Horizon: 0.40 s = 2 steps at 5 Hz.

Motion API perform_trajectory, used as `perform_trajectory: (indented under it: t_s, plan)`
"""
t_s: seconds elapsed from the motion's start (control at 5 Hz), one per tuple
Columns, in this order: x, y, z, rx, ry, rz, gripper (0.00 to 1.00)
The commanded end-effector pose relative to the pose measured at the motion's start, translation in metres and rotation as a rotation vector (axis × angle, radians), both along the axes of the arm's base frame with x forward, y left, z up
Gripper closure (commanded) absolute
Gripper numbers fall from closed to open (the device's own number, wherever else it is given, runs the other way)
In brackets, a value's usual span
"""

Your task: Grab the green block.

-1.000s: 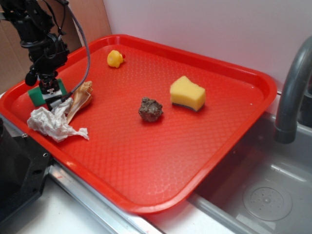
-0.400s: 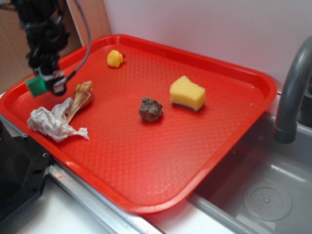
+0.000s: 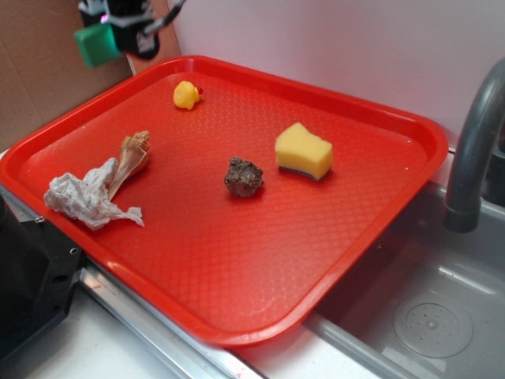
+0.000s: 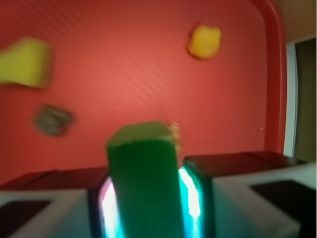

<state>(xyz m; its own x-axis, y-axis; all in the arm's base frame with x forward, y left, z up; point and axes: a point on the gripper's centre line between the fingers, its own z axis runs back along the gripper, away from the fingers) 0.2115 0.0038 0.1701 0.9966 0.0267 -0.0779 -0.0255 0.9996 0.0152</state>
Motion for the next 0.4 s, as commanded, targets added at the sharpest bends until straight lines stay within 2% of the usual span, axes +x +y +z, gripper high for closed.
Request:
perform_trajectory:
  t_s: [0.0,0.2]
  plan:
    - [-0.0009,-0.0036,0.0394,-0.040,-0.084,0.096,1.00]
    - [-0.0025,0.0049,0.0374,-0.068,-0.121,0.084,1.00]
